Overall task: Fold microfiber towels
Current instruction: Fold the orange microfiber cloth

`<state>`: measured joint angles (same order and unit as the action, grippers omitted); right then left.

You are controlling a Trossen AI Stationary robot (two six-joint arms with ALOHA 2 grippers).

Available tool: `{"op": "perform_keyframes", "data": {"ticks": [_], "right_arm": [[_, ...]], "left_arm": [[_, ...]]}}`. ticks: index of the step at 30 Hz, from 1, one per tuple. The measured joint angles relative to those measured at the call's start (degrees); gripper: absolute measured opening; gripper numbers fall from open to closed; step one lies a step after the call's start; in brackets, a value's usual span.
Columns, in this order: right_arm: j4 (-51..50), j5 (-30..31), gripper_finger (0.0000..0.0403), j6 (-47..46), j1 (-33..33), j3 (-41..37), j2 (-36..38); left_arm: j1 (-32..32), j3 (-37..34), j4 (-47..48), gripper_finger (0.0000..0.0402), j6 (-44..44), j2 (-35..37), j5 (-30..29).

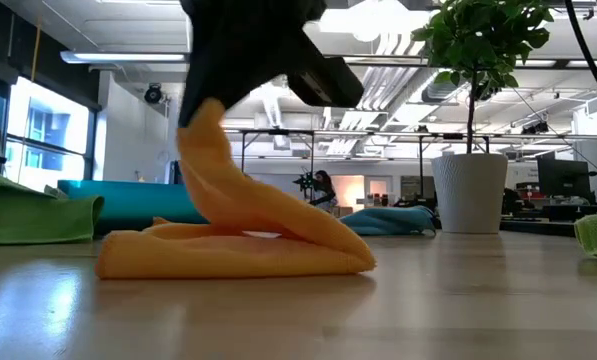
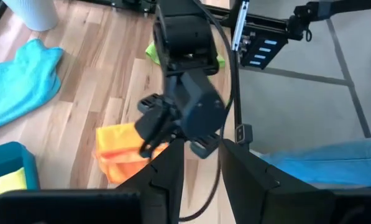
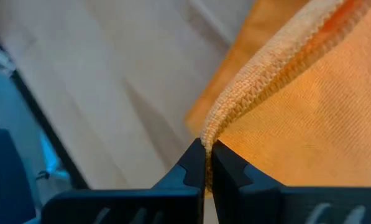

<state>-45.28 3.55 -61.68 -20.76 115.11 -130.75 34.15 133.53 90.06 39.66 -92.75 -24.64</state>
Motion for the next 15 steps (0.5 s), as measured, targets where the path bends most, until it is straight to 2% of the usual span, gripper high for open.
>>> {"op": "perform_keyframes", "data": {"ticks": [6,11,15], "right_arm": [[3.5,-0.1,0.0000,-2.7,-1.2,0.0,-3.1],[7.1,-3.1,0.0001,-2.2,-1.4,0.0,-5.8],[7.4,-3.1,0.0030,-0.8,-1.9,-0.1,-5.9]], "left_arm": [[0.0,0.0,0.0,0.0093,-0.8,0.2,0.0],[0.0,0.0,0.0,0.0093,-0.8,0.2,0.0],[0.0,0.0,0.0,0.0093,-0.8,0.1,0.0]]}}
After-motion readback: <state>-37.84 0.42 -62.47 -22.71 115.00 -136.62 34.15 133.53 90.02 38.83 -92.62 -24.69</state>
